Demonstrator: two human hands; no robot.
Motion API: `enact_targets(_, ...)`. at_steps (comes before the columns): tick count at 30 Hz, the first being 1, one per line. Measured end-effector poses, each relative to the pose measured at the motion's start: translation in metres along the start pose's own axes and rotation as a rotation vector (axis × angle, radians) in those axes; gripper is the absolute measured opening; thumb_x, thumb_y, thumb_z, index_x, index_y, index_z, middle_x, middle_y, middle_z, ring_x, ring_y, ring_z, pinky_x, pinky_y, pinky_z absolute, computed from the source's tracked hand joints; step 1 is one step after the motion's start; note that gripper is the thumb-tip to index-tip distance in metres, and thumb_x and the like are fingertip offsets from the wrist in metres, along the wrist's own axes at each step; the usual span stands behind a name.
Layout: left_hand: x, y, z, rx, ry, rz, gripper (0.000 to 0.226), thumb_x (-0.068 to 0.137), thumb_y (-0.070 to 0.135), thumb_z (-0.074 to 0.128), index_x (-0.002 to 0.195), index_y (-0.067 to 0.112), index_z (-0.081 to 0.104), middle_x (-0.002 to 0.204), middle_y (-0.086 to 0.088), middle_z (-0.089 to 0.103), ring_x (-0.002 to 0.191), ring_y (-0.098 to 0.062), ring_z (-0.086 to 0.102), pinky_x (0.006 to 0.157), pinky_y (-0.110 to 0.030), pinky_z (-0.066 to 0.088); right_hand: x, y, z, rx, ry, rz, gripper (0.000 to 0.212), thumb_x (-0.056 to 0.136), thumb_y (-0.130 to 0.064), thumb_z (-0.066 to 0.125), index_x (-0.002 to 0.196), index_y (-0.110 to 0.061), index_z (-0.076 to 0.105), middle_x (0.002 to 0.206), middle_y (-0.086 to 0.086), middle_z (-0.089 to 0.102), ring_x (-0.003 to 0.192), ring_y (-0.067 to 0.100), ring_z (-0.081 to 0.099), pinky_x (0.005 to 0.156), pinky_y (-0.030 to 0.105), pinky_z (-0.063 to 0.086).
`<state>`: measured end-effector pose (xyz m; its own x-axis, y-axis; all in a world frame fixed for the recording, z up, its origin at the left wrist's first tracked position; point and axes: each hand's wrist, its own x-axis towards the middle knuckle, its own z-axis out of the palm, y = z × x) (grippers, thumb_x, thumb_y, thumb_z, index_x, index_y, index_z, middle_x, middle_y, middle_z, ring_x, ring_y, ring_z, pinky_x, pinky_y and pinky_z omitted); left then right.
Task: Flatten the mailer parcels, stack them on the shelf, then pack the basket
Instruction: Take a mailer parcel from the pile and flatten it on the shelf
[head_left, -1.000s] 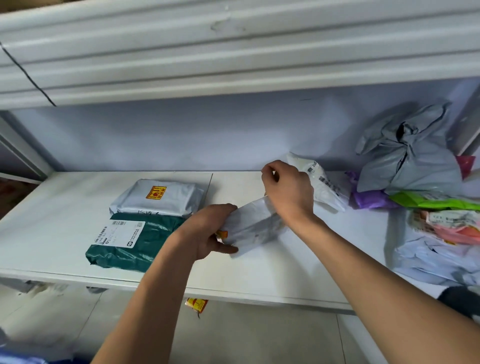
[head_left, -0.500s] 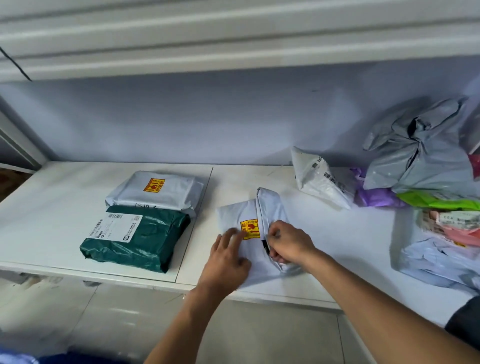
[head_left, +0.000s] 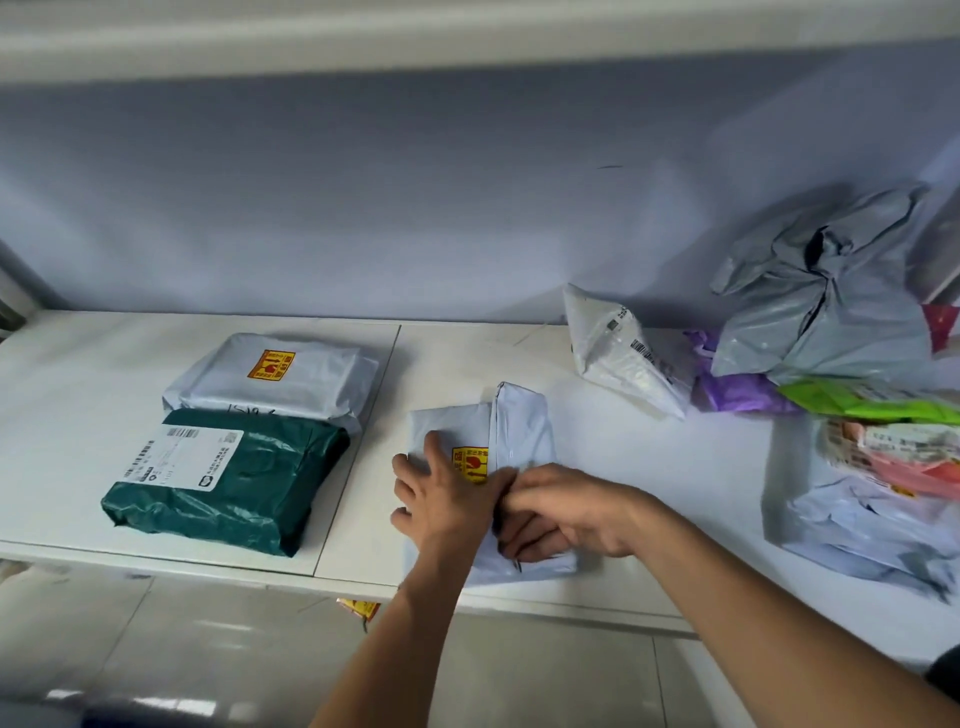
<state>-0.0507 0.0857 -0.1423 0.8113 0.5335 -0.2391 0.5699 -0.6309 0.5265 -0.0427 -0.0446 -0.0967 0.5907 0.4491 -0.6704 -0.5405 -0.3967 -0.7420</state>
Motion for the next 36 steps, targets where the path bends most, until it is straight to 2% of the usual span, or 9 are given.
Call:
enact_targets(4, 0.006, -0.003, -0.002, 0.005, -0.032, 0.039, 0.096, 0.066, 0.065, 0.072, 0.141, 0.035, 0.021, 0.139, -0.002, 0.027, 0.131, -0.028, 0.03, 0.099, -0.045, 0.029, 0.019, 0.001, -0.014, 0.1, 0.495, -0.221, 0.013, 0.092, -0.005, 0.051, 0.087, -0.008, 0.062, 0.073, 0.011, 0.071, 0.069, 0.025, 0.07, 0.076, 0.042, 0.06)
enact_targets(8, 0.017, -0.013, -0.01, 0.074, -0.082, 0.27, 0.097, 0.067, 0.066, 0.071, 0.145, 0.035, 0.022, 0.149, 0.004, 0.026, 0.136, -0.025, 0.03, 0.104, -0.047, 0.029, 0.035, 0.012, -0.016, -0.721, 0.831, -0.581, 0.018, 0.087, -0.015, 0.058, 0.102, -0.015, 0.067, 0.106, 0.005, 0.065, 0.099, 0.026, 0.061, 0.089, 0.033, 0.049)
enact_targets(12, 0.027, -0.014, -0.024, 0.242, -0.26, 0.418, 0.105, 0.071, 0.067, 0.069, 0.152, 0.035, 0.01, 0.161, 0.012, 0.008, 0.145, -0.02, 0.018, 0.108, -0.049, 0.023, 0.043, 0.028, -0.011, -1.094, 0.89, -0.678, 0.041, 0.09, -0.029, 0.056, 0.127, -0.012, 0.057, 0.131, 0.014, 0.053, 0.121, 0.031, 0.052, 0.1, 0.043, 0.047)
enact_targets(17, 0.006, -0.011, -0.026, 0.246, -0.222, 0.358, 0.11, 0.068, 0.071, 0.066, 0.152, 0.029, 0.009, 0.153, 0.006, 0.025, 0.134, -0.027, 0.034, 0.102, -0.048, 0.036, 0.054, 0.039, -0.001, -1.07, 0.853, -0.302, 0.085, 0.09, -0.058, -0.001, 0.152, -0.006, 0.024, 0.159, 0.019, 0.017, 0.148, 0.031, 0.014, 0.121, 0.044, 0.009)
enact_targets(21, -0.019, -0.01, -0.01, 0.26, -0.137, 0.345, 0.102, 0.074, 0.069, 0.057, 0.152, 0.027, 0.006, 0.149, 0.0, 0.026, 0.127, -0.029, 0.036, 0.098, -0.045, 0.04, 0.055, 0.021, 0.004, -1.018, 0.765, -0.186, 0.085, 0.089, -0.064, -0.01, 0.156, -0.014, 0.004, 0.163, 0.008, -0.005, 0.15, 0.021, -0.011, 0.119, 0.045, -0.013)
enact_targets(26, -0.015, -0.025, -0.003, 0.223, -0.11, 0.393, 0.092, 0.08, 0.056, 0.054, 0.153, 0.029, 0.003, 0.152, 0.002, 0.019, 0.129, -0.028, 0.032, 0.105, -0.041, 0.033, 0.056, 0.015, 0.021, -1.087, 0.538, -0.267, 0.07, 0.097, -0.058, 0.0, 0.156, -0.02, -0.003, 0.163, 0.001, -0.011, 0.147, 0.012, -0.019, 0.118, 0.041, -0.017)
enact_targets(30, -0.02, -0.033, 0.005, 0.383, -0.09, 0.54, 0.083, 0.092, 0.057, 0.031, 0.154, 0.025, -0.013, 0.162, -0.007, -0.013, 0.149, -0.027, -0.007, 0.12, -0.044, 0.007, 0.056, 0.02, 0.019, -1.129, 0.539, -0.308, 0.069, 0.097, -0.056, 0.0, 0.155, -0.019, -0.003, 0.163, 0.002, -0.013, 0.147, 0.012, -0.02, 0.116, 0.037, -0.02)
enact_targets(32, -0.022, -0.036, 0.008, 0.441, -0.052, 0.631, 0.078, 0.093, 0.058, 0.015, 0.152, 0.02, -0.02, 0.159, -0.003, -0.027, 0.145, -0.022, -0.027, 0.12, -0.045, -0.009, 0.057, 0.021, 0.019, -1.116, 0.562, -0.333, 0.083, 0.087, -0.064, -0.01, 0.156, -0.019, -0.001, 0.163, 0.0, -0.011, 0.147, 0.01, -0.019, 0.117, 0.036, -0.019)
enact_targets(36, -0.021, -0.038, 0.012, 0.506, -0.052, 0.7, 0.077, 0.091, 0.058, 0.006, 0.151, 0.02, -0.024, 0.159, 0.0, -0.027, 0.143, -0.022, -0.03, 0.12, -0.04, -0.011, 0.061, 0.026, 0.019, -1.157, 0.607, -0.363, 0.088, 0.084, -0.065, -0.014, 0.156, -0.017, 0.0, 0.163, 0.001, -0.009, 0.148, 0.012, -0.016, 0.114, 0.035, -0.022)
